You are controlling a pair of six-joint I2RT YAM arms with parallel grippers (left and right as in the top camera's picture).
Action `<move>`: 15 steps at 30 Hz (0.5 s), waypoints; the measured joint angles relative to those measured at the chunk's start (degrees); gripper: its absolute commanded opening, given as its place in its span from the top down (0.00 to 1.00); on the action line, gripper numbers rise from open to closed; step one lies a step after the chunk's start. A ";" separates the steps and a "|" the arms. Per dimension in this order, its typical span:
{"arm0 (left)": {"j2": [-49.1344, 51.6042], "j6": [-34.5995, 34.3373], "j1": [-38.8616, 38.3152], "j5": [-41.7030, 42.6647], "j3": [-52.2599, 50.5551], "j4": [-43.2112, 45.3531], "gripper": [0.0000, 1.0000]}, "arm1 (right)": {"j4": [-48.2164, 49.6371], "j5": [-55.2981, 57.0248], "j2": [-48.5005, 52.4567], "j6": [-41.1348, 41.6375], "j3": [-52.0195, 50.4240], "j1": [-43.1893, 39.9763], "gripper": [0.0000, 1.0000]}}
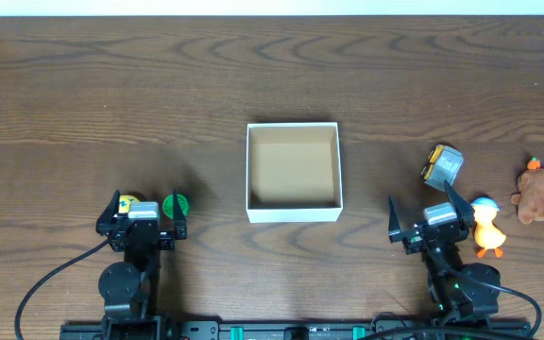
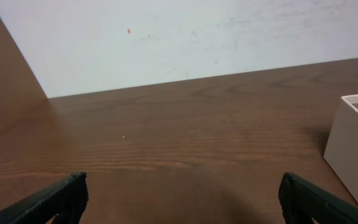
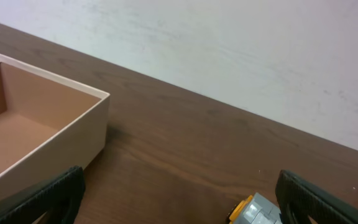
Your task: Pack container
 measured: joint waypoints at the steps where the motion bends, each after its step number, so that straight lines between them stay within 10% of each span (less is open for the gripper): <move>1: 0.00 0.00 0.00 0.00 0.00 0.00 0.02 | 0.00 0.00 0.00 0.00 0.00 0.00 0.01; 15: 0.00 0.00 0.00 0.00 0.00 0.00 0.02 | 0.00 0.00 0.00 0.00 0.00 0.00 0.01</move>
